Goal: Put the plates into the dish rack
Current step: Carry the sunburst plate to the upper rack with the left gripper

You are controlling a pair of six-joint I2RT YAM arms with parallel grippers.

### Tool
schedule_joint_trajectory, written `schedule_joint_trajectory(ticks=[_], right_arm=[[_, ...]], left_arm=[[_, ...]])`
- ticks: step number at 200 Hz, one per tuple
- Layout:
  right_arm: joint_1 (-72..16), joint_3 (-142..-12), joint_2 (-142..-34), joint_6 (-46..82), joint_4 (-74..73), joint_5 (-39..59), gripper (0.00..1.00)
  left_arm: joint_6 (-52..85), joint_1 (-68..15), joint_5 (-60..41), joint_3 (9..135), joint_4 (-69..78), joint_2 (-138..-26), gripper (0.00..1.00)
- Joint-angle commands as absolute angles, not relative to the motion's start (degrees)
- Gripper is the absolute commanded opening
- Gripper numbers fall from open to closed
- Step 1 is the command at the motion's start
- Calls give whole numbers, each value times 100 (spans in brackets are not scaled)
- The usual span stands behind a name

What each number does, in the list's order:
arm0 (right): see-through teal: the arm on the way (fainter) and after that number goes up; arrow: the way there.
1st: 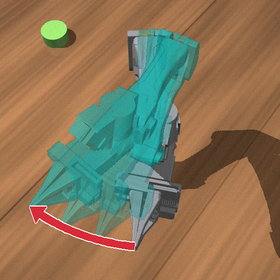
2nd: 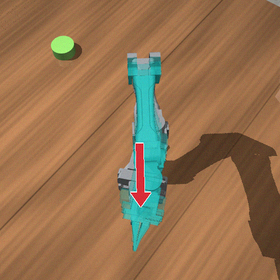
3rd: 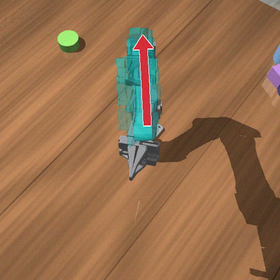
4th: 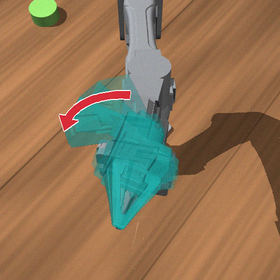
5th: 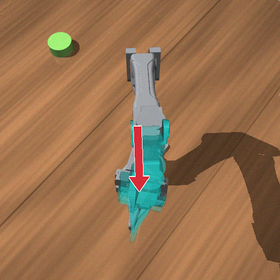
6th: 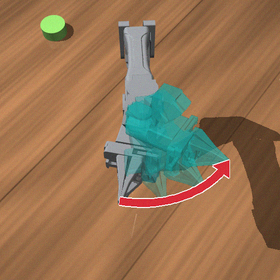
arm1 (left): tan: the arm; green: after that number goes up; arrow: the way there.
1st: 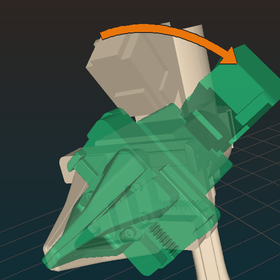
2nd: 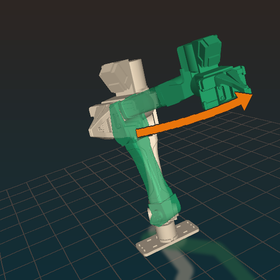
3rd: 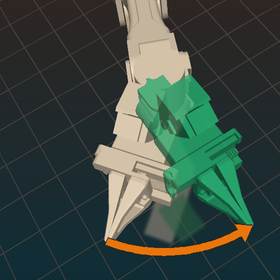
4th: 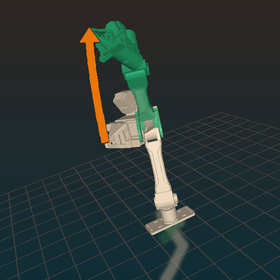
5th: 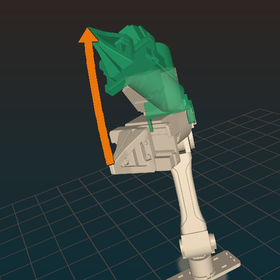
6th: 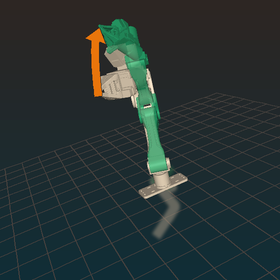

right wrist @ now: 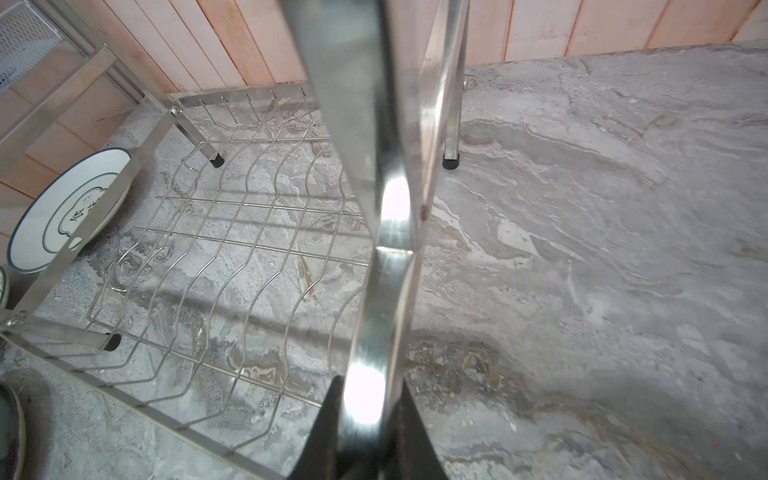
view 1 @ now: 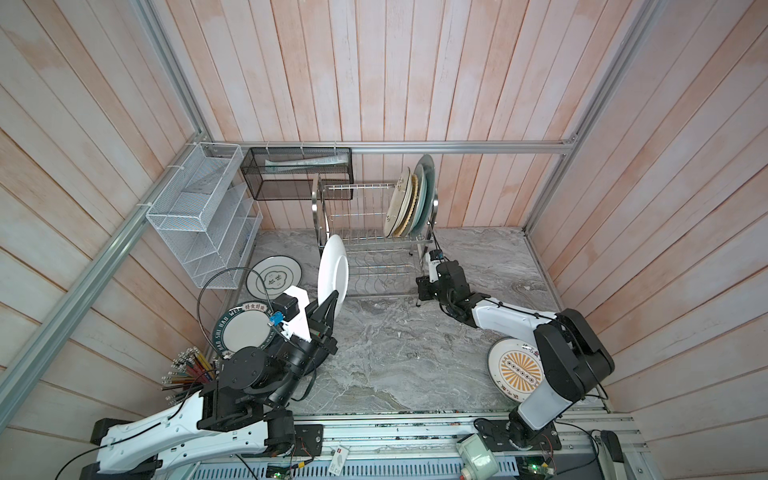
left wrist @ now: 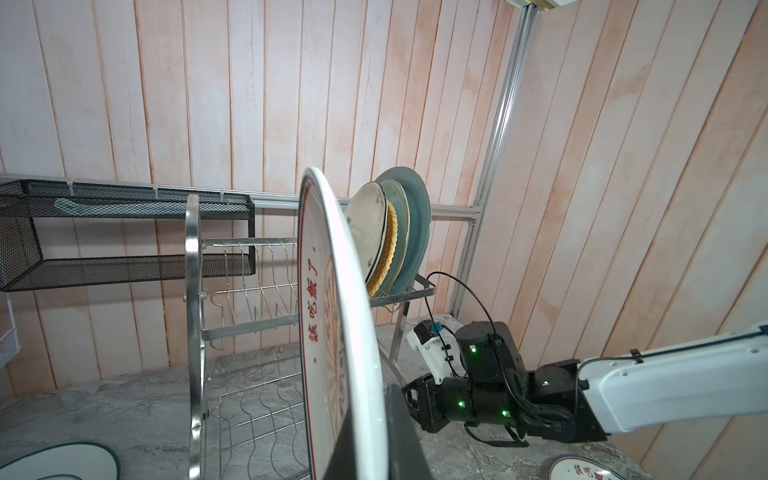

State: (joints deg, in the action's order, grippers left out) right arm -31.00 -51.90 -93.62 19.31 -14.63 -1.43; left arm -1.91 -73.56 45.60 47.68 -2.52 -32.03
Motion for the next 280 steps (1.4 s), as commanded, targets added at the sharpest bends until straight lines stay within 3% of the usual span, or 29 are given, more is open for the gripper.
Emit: schedule_joint_trajectory(ticks=[1,101,154,180,231,280], right_arm=[[-2841,-4855,-8843,2326,-1206,-312,0],[-2297,-3592,-7480,1984,-1272,417,0],[-1489,-3573,-7437,1648,-1166,1509,0],[-1239,-3560,-7384,1573,-1169,1563,0],[-998,-3794,-7510,1547,-998,1607,6],[-854,-3589,-7345,1804,-1120,1667,22]], left_arm=[[-203,-7330,4490,4912,33,-3202,0],[0,-7160,3613,5602,263,-4314,0],[203,-6508,2954,6025,359,-4946,0],[401,-6192,2667,6228,351,-5233,0],[657,-5566,2150,6649,243,-5663,0],[724,-5251,1643,7170,104,-6207,0]])
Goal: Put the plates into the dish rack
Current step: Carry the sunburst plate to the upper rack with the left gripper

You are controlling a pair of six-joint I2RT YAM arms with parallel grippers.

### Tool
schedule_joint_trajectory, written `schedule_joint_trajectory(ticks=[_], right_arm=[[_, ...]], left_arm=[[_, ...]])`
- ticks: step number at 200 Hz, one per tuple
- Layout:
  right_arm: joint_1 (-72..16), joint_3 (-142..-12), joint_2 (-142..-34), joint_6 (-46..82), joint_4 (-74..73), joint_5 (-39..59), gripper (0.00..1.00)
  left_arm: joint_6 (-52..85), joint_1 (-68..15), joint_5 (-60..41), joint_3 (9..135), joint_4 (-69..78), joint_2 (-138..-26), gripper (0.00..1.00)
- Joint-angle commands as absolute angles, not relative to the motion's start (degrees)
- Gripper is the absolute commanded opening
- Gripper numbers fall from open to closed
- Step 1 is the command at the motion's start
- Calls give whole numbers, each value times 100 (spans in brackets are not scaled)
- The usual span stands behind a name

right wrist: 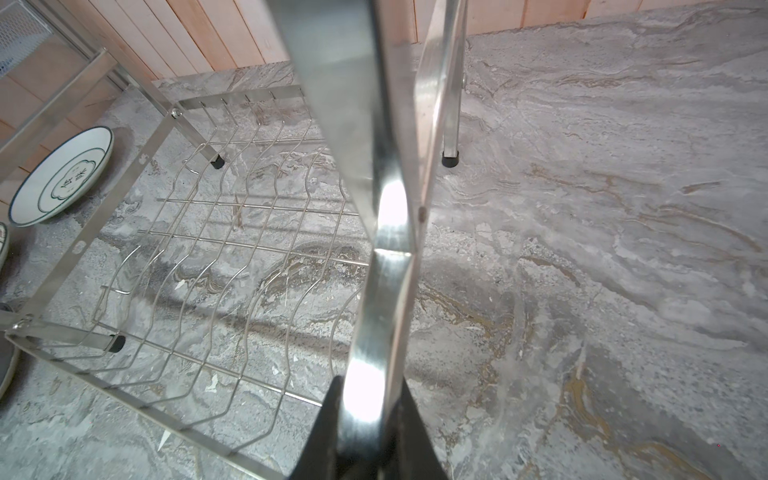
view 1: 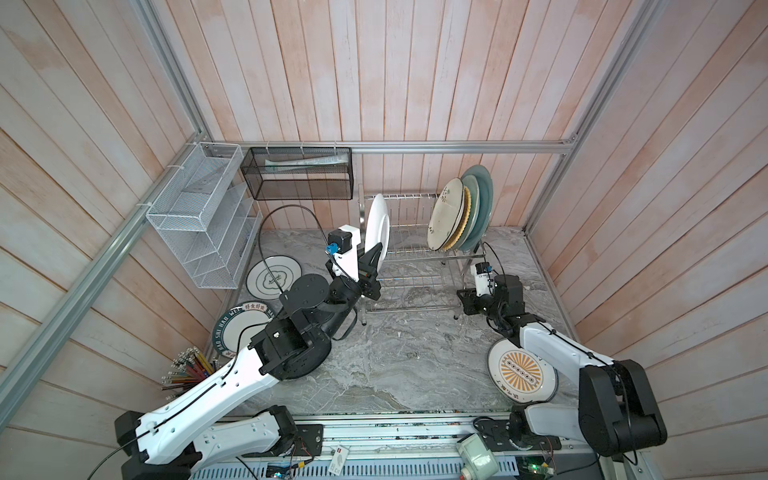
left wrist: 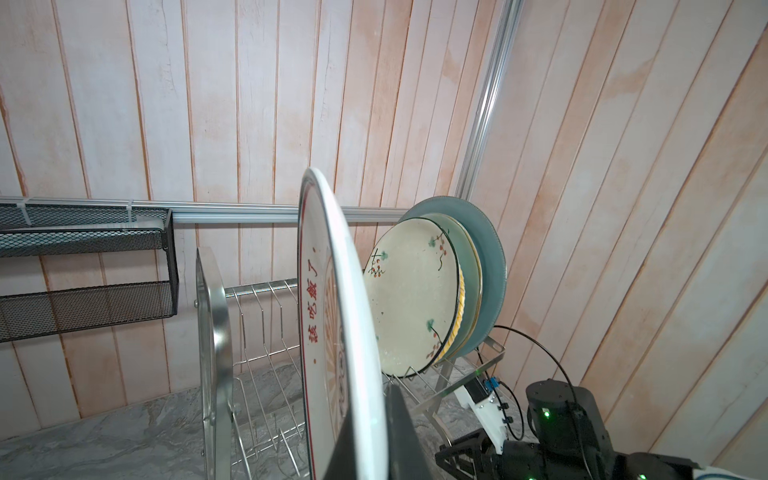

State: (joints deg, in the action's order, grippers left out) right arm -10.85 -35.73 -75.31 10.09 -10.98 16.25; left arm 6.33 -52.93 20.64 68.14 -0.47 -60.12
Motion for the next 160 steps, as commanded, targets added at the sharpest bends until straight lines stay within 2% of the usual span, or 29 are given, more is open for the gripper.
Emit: schedule_joint_trajectory(ticks=[1,75,122,160], right_arm=[[-853,-3588,-7337,1807,-1122,1673,22],[-835,-3487,-6921,2221,-1109,1845,52],[-835,-3299,-6696,2525,-1198,1951,65],[-835,-3173,-6300,2549,-1090,1899,76]], left_arm=[[722,-5249,1634,7180,105,-6215,0],[770,-5118,1438,7990,219,-7274,0],[1197,-4890,1448,8653,287,-8076,0],[1502,-4848,1838,9266,248,-8809,0]])
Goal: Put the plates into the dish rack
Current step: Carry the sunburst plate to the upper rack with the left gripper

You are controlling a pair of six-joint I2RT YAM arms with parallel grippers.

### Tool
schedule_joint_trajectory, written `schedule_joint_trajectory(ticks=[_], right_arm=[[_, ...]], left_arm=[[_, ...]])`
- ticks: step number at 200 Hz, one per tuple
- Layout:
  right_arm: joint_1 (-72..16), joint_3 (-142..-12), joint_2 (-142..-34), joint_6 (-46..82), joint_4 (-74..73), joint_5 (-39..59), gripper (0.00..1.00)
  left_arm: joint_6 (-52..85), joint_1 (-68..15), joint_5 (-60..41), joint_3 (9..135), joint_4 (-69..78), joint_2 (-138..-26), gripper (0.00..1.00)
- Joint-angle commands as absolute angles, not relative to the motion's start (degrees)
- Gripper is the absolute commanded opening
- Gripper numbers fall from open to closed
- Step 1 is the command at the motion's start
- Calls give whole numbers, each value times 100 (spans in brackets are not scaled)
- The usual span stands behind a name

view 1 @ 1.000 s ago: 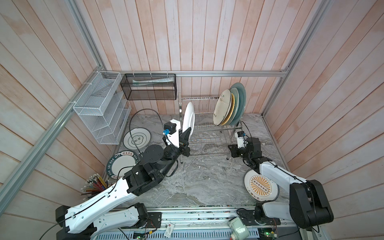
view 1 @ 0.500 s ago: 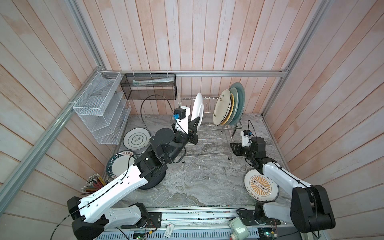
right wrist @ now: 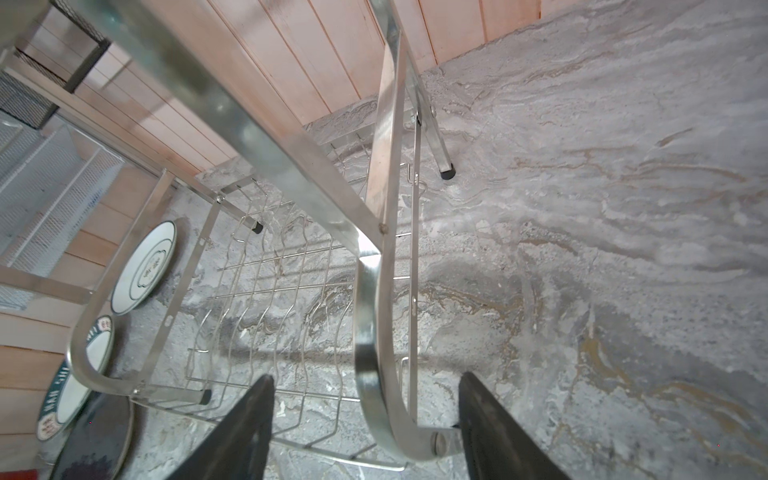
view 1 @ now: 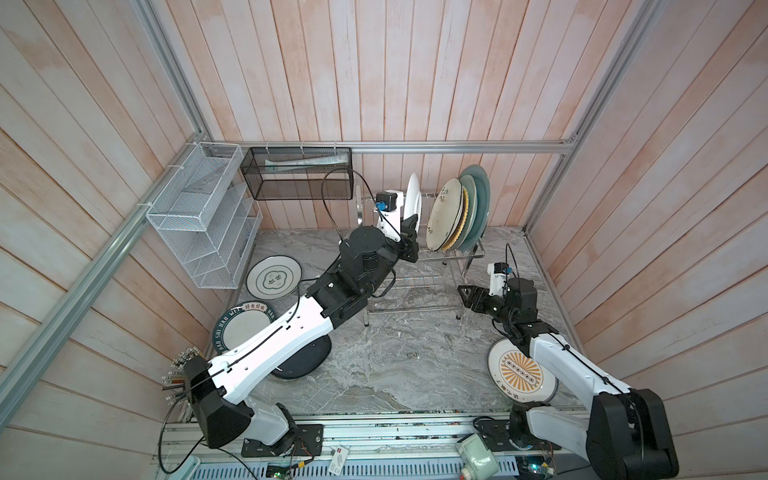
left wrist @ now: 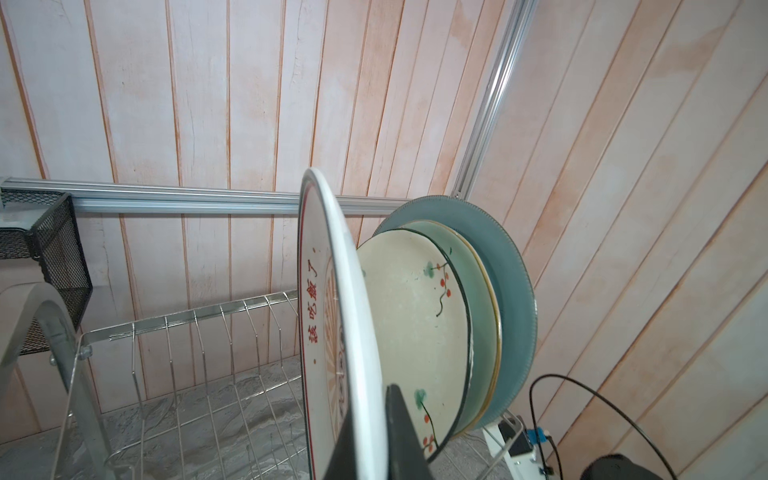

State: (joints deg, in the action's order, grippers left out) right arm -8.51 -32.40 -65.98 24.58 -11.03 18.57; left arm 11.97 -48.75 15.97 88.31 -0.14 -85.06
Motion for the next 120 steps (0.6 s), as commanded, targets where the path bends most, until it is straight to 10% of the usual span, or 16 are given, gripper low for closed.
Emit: schedule_joint_trajectory(ticks=[1,120], right_arm=[[-835,-3173,-6279,2544,-1081,1890,77],[-838,-3014,-5573,2542,-816,2146,86]], left_arm=[[1507,-4850,1846,9282,247,-8826,0],[1600,-5053,2900,10570,-240,-10289,0]])
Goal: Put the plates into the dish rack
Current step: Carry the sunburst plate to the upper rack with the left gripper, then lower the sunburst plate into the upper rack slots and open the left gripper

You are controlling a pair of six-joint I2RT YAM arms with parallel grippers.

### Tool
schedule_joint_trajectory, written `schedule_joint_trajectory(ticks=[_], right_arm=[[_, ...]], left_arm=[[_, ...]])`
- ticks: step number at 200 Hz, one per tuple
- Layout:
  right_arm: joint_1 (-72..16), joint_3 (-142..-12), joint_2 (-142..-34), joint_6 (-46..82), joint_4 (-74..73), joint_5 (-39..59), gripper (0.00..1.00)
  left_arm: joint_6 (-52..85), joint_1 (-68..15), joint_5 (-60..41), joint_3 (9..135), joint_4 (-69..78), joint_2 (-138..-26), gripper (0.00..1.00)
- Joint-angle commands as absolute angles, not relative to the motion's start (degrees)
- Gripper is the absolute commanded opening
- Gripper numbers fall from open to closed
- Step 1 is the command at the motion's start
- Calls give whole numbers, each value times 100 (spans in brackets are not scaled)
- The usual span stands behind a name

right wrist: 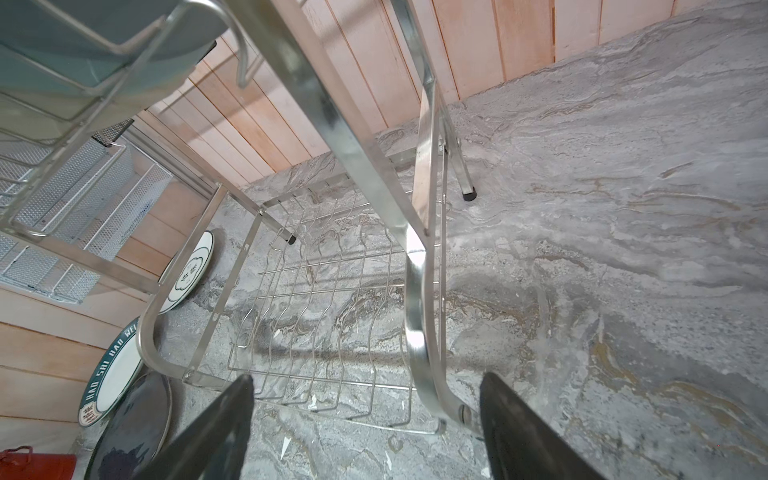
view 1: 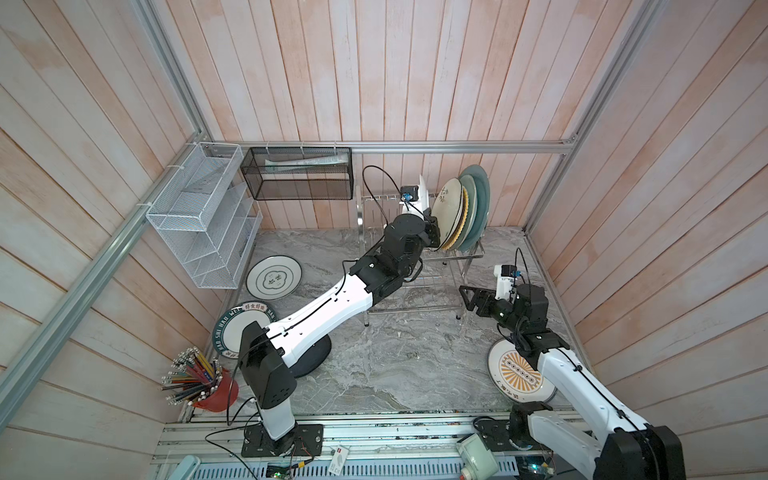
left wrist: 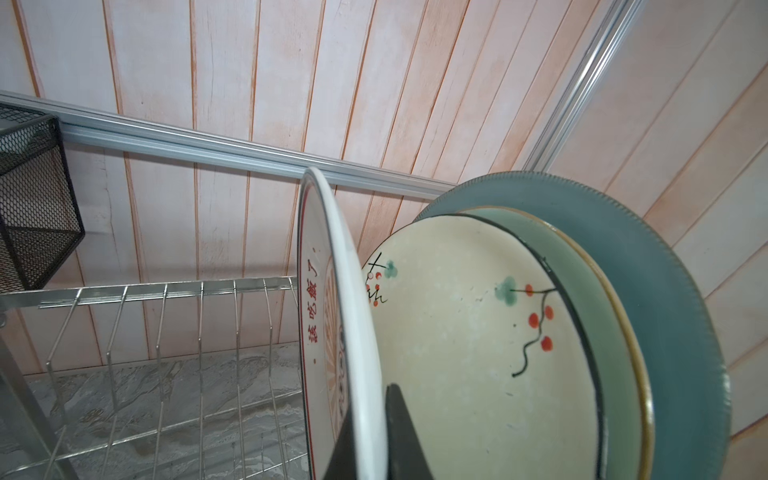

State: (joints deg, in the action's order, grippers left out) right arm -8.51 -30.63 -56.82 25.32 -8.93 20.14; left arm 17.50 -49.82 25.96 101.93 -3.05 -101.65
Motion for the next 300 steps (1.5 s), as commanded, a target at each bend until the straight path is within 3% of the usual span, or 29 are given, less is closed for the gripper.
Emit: schedule_joint_trajectory(ticks=[1,83,209,243,300], right_arm=[[-837,-3015,-5573,2546,-817,2150,86],[-835,-3050,-5574,2592,-794,2145,86],[-829,-3155,-5517,2581,-654,2092,86],[-826,-3200,-5489,2569,-599,2083,86],[-817,-3296,-5338,2586,-475,2022,87]], left_arm=[[1600,-5053,2896,10576,-247,-10299,0],[996,-5316,3537,10718,-400,-10514,0],[1195,-5308,3752,10661,-736,-10696,0],[1264,-5289,3709,10591,-738,-10674,20],[1292,-5269,3529,10625,-659,-10633,28]])
